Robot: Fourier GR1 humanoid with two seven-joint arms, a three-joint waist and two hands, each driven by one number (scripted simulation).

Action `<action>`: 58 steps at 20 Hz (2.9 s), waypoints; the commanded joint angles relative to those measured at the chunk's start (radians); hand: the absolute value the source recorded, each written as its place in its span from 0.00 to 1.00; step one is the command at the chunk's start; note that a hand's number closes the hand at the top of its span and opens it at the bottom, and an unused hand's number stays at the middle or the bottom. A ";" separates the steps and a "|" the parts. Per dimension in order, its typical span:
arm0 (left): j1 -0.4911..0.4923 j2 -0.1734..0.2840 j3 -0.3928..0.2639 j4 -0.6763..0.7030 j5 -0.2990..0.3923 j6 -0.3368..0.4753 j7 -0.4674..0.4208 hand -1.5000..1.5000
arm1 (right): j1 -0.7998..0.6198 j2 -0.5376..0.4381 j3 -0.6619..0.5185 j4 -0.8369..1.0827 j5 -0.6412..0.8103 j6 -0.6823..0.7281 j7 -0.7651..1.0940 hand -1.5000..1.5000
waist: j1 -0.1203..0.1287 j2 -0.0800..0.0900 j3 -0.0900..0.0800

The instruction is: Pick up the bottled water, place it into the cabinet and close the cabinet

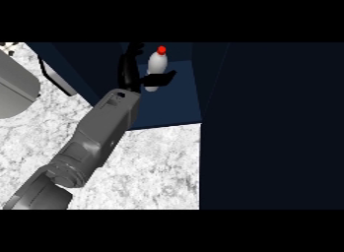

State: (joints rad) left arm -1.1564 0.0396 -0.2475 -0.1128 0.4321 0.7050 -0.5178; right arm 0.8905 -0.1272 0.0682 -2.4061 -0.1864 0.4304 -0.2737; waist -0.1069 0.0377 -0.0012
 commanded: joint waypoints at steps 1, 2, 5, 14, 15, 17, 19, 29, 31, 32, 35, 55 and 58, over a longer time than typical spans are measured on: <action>-0.015 0.012 0.001 0.036 -0.013 0.014 -0.015 0.00 | 0.024 -0.009 -0.010 -0.046 -0.061 0.013 0.018 0.00 | -0.002 0.000 0.000; -0.026 0.013 0.013 0.031 -0.003 0.015 -0.018 0.00 | 0.002 -0.008 -0.011 -0.023 -0.052 0.019 -0.002 0.00 | -0.013 0.007 0.000; -0.019 0.023 0.007 0.023 -0.011 -0.091 -0.040 0.00 | 0.000 -0.010 0.012 -0.048 -0.029 0.017 0.025 0.00 | -0.001 0.008 -0.002; -0.041 0.010 0.112 -0.085 0.075 -0.294 -0.172 0.00 | 0.067 -0.030 -0.023 -0.038 -0.065 0.071 -0.024 0.00 | 0.025 -0.017 0.000; -0.070 0.023 0.107 -0.094 0.072 -0.344 -0.135 0.00 | 0.068 -0.002 0.019 -0.080 -0.056 0.034 0.019 0.00 | 0.041 -0.020 -0.001; -0.030 -0.011 0.106 -0.085 0.062 -0.354 -0.191 0.00 | 0.038 -0.023 -0.020 -0.058 -0.101 0.034 0.042 0.00 | 0.055 -0.019 0.000; -0.046 -0.027 0.114 -0.079 0.063 -0.333 -0.170 0.00 | 0.070 -0.012 0.002 -0.115 -0.093 0.024 0.064 0.00 | 0.058 -0.023 0.000; 0.155 -0.039 0.045 -0.274 0.100 -0.382 -0.164 0.00 | 0.049 0.044 0.073 -0.080 -0.013 -0.019 0.079 0.00 | 0.097 -0.043 0.001; 0.196 -0.039 -0.016 -0.356 0.130 -0.376 -0.140 0.00 | 0.040 0.029 0.083 -0.149 -0.030 -0.044 0.151 0.00 | 0.098 -0.044 0.000; 0.230 -0.040 -0.035 -0.404 0.131 -0.394 -0.123 0.00 | 0.065 0.057 0.113 -0.144 0.003 -0.056 0.125 0.00 | 0.106 -0.050 0.000; 0.277 -0.040 -0.088 -0.510 0.187 -0.435 -0.094 0.00 | 0.068 0.029 0.090 -0.129 -0.010 -0.032 0.106 0.00 | 0.095 -0.046 0.000; 0.883 0.105 -0.357 -1.275 0.180 -0.475 0.003 1.00 | 0.101 -0.109 0.170 -0.190 0.144 0.060 0.086 1.00 | 0.118 -0.050 0.000; 0.919 0.201 -0.307 -1.372 0.199 -0.468 0.059 1.00 | 0.092 -0.163 0.170 -0.156 0.186 0.109 0.078 1.00 | 0.117 -0.049 0.001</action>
State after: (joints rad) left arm -0.3093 0.1583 -0.5768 -1.3633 0.6138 0.2363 -0.5075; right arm 0.9532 -0.2219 0.2413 -2.4723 -0.0621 0.4873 -0.2258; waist 0.0115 -0.0103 -0.0012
